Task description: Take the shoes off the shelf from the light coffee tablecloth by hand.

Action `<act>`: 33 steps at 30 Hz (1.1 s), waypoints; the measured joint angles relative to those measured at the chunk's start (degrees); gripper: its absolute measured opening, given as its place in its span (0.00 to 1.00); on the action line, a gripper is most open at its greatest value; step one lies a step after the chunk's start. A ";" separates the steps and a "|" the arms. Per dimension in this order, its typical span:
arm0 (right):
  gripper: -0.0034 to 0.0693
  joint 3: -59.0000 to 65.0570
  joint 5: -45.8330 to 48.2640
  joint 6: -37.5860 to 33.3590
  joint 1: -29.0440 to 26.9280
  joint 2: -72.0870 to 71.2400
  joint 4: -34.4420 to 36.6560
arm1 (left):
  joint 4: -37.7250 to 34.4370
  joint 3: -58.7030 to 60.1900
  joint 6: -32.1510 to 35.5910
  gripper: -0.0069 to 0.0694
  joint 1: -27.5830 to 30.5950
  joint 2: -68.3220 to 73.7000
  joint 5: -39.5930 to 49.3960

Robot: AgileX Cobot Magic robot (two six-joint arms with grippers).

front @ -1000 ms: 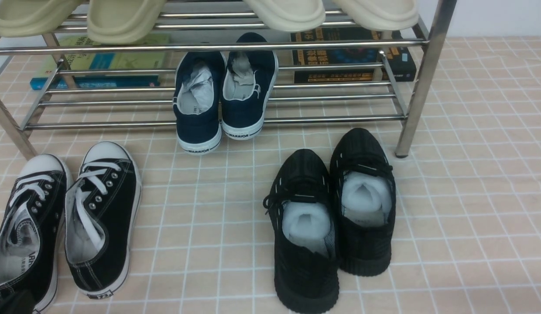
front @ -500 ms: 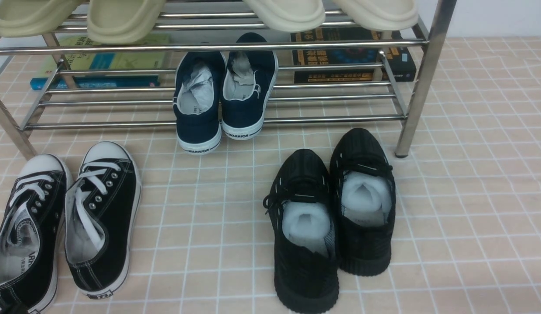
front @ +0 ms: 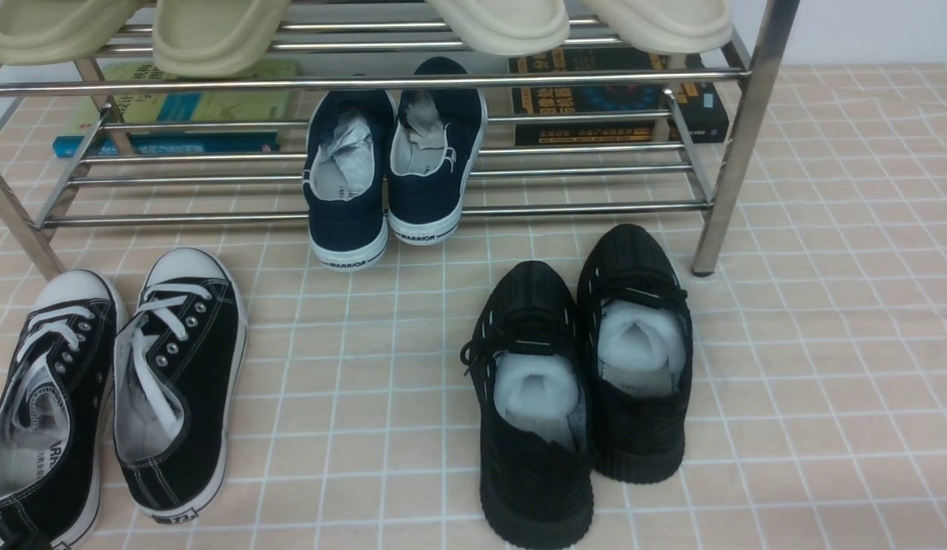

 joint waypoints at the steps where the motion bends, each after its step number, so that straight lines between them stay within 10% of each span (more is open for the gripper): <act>1: 0.38 0.00 0.00 0.00 0.00 0.00 0.00 | 0.00 0.00 0.00 0.20 0.00 0.00 0.00; 33: 0.38 0.00 0.00 0.00 0.00 0.00 0.00 | 0.06 -0.05 0.00 0.24 0.00 0.00 0.05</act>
